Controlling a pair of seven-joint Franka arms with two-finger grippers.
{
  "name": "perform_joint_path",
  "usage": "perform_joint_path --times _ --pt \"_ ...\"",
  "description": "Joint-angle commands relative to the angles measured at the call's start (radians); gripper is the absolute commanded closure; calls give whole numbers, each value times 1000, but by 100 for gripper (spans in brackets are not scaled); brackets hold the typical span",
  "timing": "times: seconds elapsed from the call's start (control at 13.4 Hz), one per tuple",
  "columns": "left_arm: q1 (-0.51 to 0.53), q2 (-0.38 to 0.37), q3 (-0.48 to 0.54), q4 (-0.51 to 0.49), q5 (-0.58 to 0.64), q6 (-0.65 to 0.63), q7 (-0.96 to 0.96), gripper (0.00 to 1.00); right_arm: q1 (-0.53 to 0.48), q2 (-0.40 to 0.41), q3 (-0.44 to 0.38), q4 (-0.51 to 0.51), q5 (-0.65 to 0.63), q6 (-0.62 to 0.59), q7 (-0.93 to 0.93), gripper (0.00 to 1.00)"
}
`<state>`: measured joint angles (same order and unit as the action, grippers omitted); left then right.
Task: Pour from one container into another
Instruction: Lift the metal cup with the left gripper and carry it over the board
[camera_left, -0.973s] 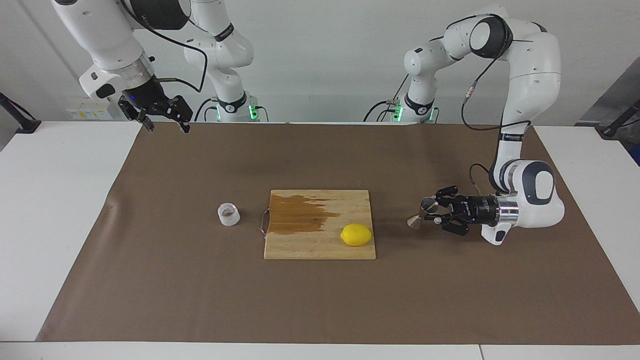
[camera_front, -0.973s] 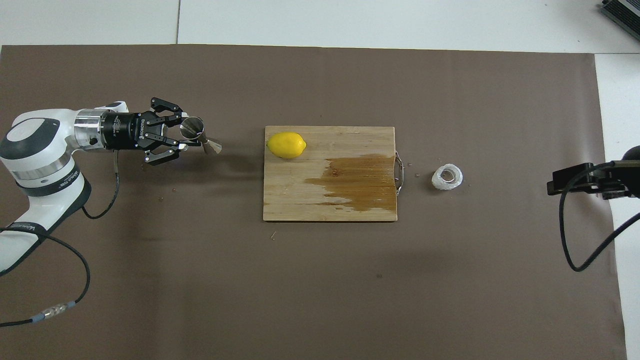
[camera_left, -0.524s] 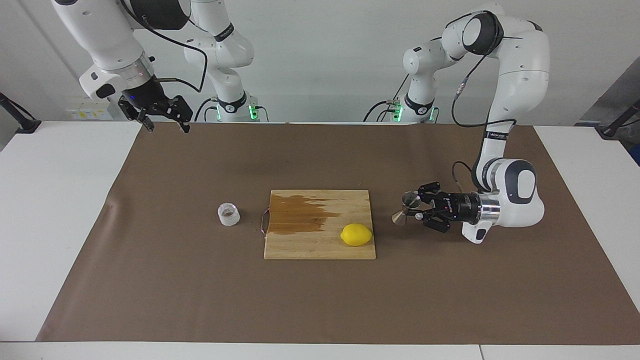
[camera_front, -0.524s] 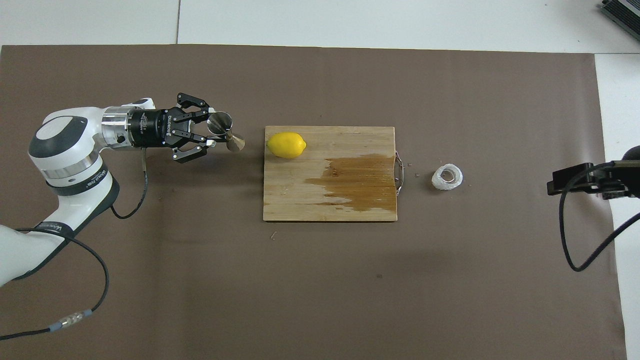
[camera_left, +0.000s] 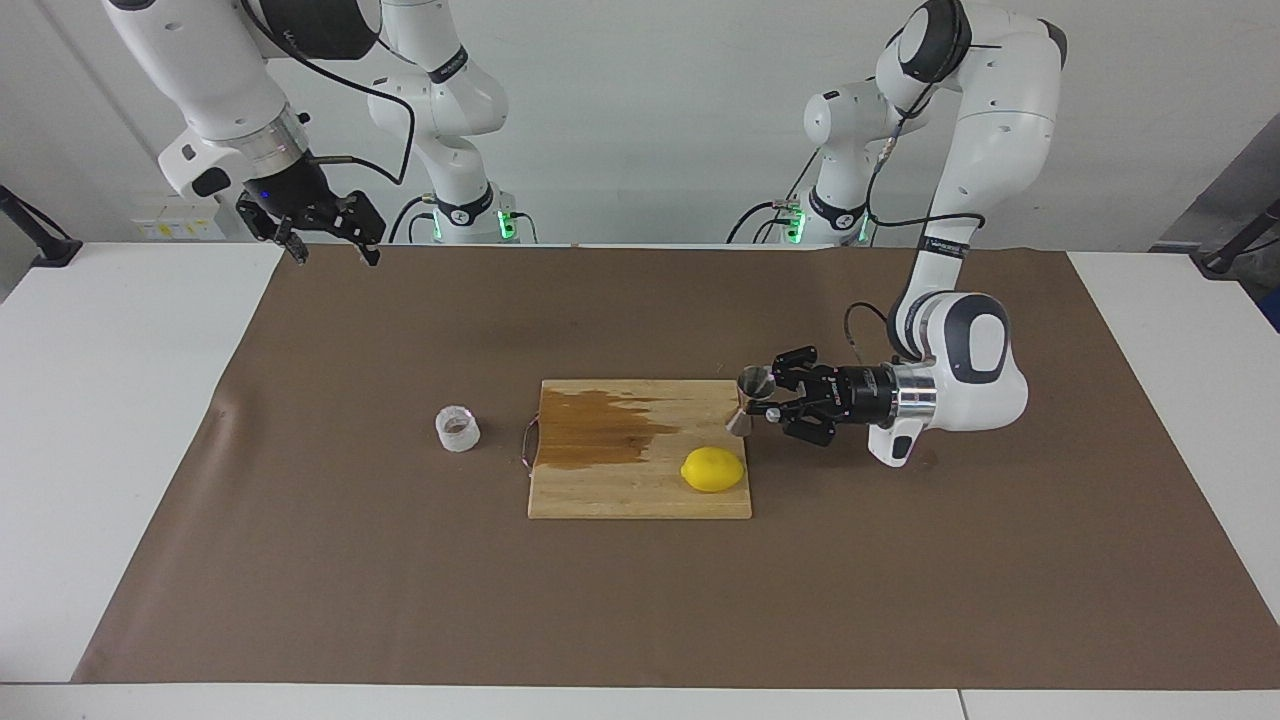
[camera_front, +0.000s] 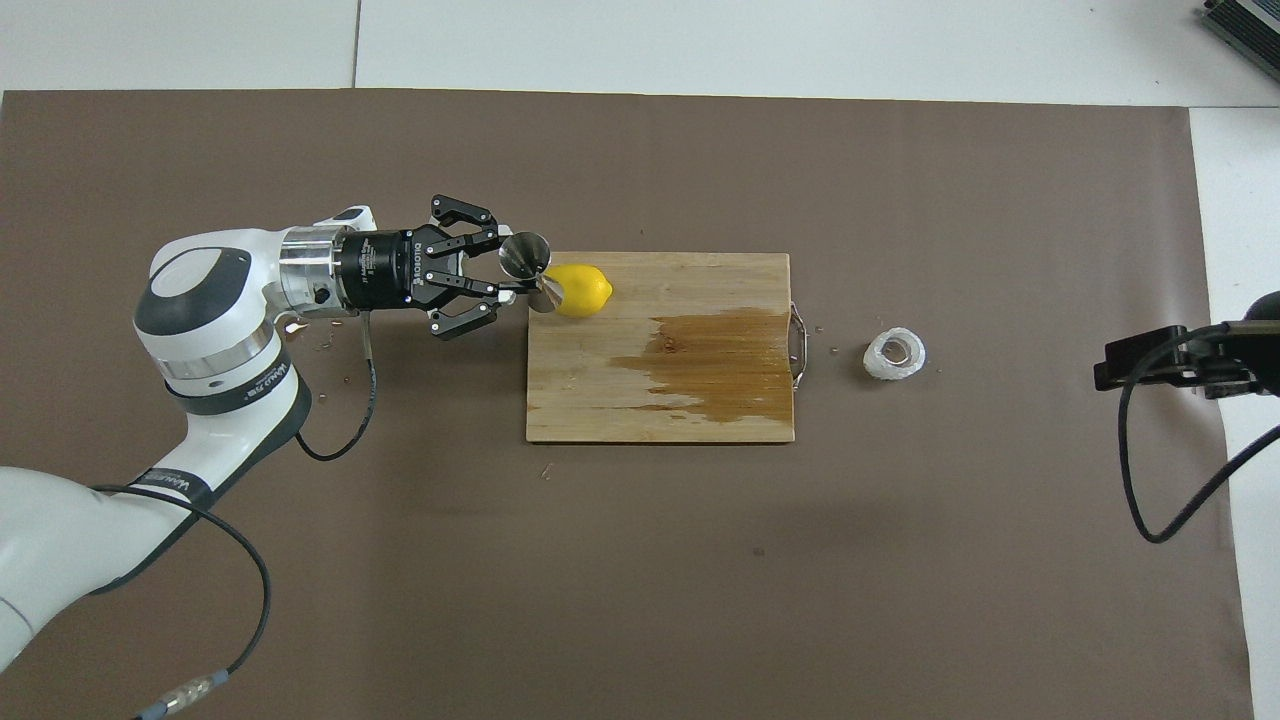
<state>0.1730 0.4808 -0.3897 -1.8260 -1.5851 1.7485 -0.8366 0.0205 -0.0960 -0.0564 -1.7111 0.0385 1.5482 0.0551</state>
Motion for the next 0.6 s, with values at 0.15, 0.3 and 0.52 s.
perform_joint_path --times 0.15,0.3,0.52 --pt "-134 -120 20 -166 -208 149 135 75 -8 -10 9 -10 -8 -7 9 0" --pt "-194 -148 20 -212 -307 209 177 75 -8 -10 9 -10 -9 -7 9 0" --pt "-262 -172 23 -246 -441 301 229 75 -8 -10 9 -10 -8 -7 9 0"
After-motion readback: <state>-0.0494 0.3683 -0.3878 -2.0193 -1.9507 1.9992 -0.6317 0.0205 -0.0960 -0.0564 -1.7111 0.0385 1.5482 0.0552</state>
